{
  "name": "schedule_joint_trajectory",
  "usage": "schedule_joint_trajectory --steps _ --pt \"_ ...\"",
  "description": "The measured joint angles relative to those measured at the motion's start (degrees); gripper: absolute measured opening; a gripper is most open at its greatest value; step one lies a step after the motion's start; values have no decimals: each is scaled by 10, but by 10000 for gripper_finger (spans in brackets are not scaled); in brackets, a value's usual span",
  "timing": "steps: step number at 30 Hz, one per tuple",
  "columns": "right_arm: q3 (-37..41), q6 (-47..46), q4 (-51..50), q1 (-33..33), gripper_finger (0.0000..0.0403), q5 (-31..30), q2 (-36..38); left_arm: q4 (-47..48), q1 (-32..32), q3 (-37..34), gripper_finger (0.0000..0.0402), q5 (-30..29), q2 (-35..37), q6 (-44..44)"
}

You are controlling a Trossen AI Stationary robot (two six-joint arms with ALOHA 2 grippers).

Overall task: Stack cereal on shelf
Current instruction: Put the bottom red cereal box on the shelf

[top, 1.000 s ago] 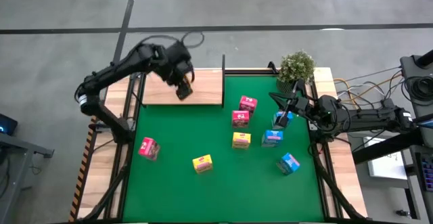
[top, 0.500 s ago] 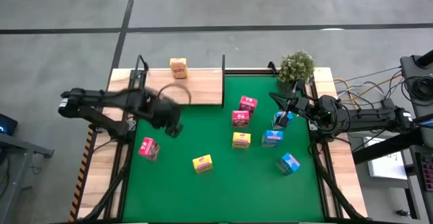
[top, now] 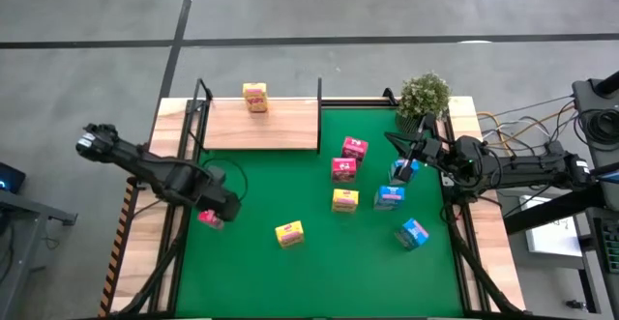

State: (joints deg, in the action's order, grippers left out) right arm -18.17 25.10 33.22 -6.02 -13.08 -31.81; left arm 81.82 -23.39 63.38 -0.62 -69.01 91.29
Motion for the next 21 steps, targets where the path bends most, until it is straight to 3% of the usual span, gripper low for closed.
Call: schedule_joint_trajectory --steps 7,21 --pt "0 0 0 0 9 0 0 -2 -22 -55 239 -2 32 37" --pt "0 0 0 0 9 0 0 -45 -22 -109 241 -4 43 28"
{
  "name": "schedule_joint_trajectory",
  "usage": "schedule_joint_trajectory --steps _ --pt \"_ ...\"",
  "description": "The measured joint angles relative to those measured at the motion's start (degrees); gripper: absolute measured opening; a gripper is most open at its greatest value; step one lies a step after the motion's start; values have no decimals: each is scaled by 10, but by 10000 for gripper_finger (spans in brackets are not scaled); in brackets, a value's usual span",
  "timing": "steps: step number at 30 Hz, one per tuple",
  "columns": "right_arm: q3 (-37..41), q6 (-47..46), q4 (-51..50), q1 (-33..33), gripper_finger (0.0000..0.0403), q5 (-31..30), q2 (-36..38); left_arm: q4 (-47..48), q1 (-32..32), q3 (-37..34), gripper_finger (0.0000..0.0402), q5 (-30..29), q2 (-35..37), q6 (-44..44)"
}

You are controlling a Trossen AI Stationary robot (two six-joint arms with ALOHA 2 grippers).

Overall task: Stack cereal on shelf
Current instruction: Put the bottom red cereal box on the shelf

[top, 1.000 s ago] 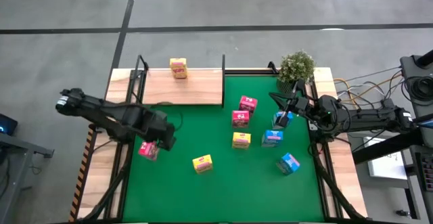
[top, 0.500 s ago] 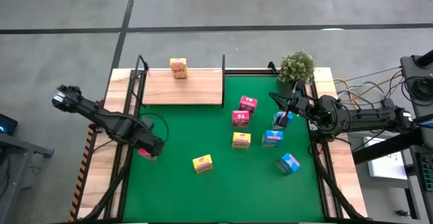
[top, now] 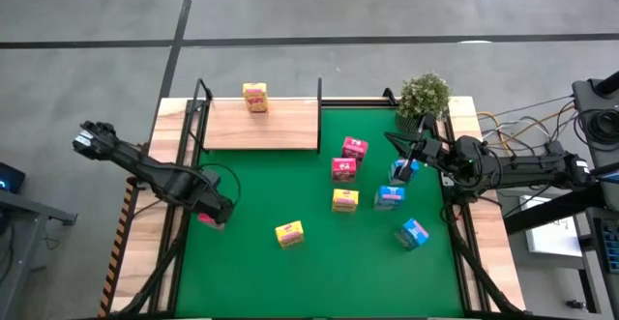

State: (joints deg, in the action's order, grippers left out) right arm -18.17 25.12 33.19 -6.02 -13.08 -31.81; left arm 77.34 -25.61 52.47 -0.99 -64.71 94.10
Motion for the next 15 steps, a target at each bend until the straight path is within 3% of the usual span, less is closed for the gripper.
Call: schedule_joint_trajectory --steps 15 --pt "0 0 0 0 9 0 0 -16 0 1 185 0 -16 -16"
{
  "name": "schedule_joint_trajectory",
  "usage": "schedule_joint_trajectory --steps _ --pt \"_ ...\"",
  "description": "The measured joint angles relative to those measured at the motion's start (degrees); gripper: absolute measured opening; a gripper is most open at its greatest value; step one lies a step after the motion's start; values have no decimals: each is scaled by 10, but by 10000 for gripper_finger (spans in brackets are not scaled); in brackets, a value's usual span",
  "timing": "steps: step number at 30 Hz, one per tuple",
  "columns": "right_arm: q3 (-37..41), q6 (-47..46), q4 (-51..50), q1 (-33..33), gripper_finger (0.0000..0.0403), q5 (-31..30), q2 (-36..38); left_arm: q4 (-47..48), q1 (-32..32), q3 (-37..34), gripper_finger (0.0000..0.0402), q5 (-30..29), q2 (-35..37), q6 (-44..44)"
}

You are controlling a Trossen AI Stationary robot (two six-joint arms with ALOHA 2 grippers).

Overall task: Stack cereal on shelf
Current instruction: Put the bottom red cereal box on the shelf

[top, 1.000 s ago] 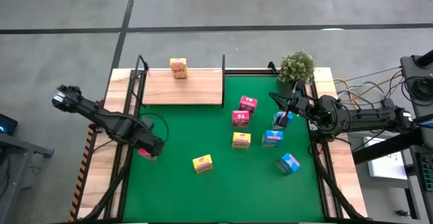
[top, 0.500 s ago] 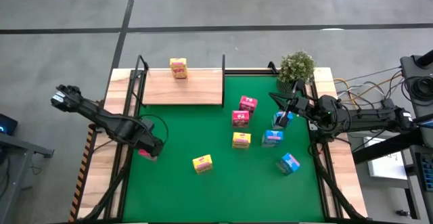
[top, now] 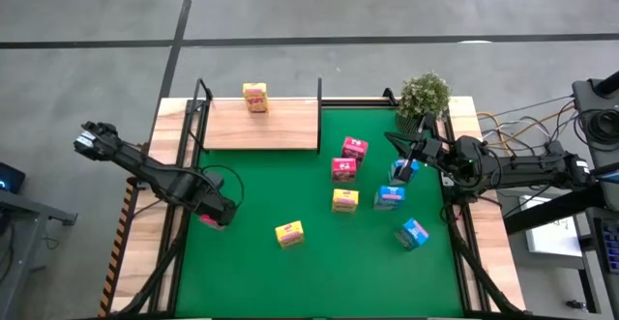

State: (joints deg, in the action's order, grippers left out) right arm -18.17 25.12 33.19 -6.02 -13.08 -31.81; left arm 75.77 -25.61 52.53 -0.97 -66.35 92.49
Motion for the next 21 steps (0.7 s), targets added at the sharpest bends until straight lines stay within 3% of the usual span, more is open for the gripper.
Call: schedule_joint_trajectory --steps 6,11,15,21 --pt "0 0 0 0 9 0 0 -1 0 3 171 0 1 -1" --pt "0 0 0 0 9 0 0 2 4 52 169 -2 0 -43" --pt "0 1 0 0 9 0 0 1 15 116 169 -41 -10 -126" --pt "0 3 0 0 9 0 0 2 69 243 169 -106 -56 -354"
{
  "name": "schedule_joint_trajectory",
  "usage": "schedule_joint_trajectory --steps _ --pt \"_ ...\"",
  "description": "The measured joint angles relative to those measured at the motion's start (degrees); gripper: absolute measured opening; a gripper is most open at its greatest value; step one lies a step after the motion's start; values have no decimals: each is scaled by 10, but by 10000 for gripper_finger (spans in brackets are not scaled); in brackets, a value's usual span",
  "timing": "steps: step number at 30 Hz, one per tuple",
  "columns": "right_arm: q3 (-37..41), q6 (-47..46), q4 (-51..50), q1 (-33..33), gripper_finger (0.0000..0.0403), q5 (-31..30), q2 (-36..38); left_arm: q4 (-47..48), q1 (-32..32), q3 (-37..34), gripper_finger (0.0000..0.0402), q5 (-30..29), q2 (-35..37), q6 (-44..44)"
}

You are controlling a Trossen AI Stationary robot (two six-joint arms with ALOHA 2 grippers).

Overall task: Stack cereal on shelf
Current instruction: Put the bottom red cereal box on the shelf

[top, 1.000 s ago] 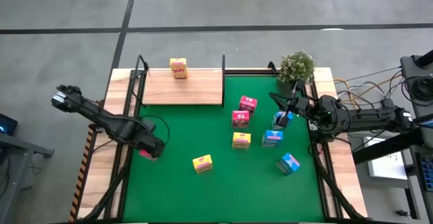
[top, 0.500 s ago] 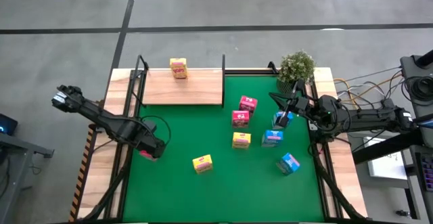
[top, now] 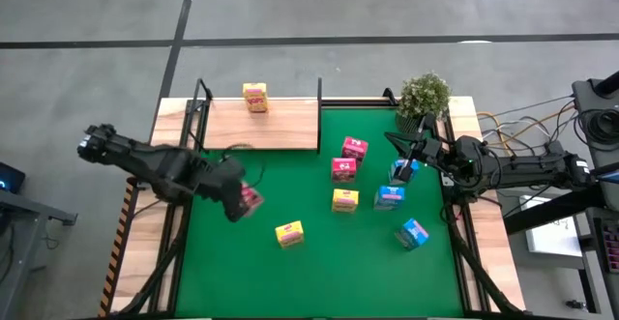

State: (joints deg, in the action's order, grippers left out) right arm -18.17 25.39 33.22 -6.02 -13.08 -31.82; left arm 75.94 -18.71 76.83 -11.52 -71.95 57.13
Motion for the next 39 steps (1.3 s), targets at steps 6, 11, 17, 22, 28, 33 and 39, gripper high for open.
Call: schedule_joint_trajectory --steps 6,11,17,22,28,33,39 --pt "0 -2 0 0 9 0 0 4 91 150 169 -5 -83 -252" --pt "0 -2 0 0 9 0 0 55 159 278 169 1 -160 -431" --pt "0 0 -4 0 9 0 0 140 229 404 169 0 -238 -626" --pt "0 1 -4 0 9 0 0 133 291 471 169 1 -278 -756" --pt "0 2 -4 0 9 0 0 124 378 533 169 1 -336 -826" --pt "0 4 -5 0 9 0 -2 89 449 527 169 77 -346 -812" --pt "0 13 -5 0 9 0 -5 50 493 517 169 95 -359 -844"
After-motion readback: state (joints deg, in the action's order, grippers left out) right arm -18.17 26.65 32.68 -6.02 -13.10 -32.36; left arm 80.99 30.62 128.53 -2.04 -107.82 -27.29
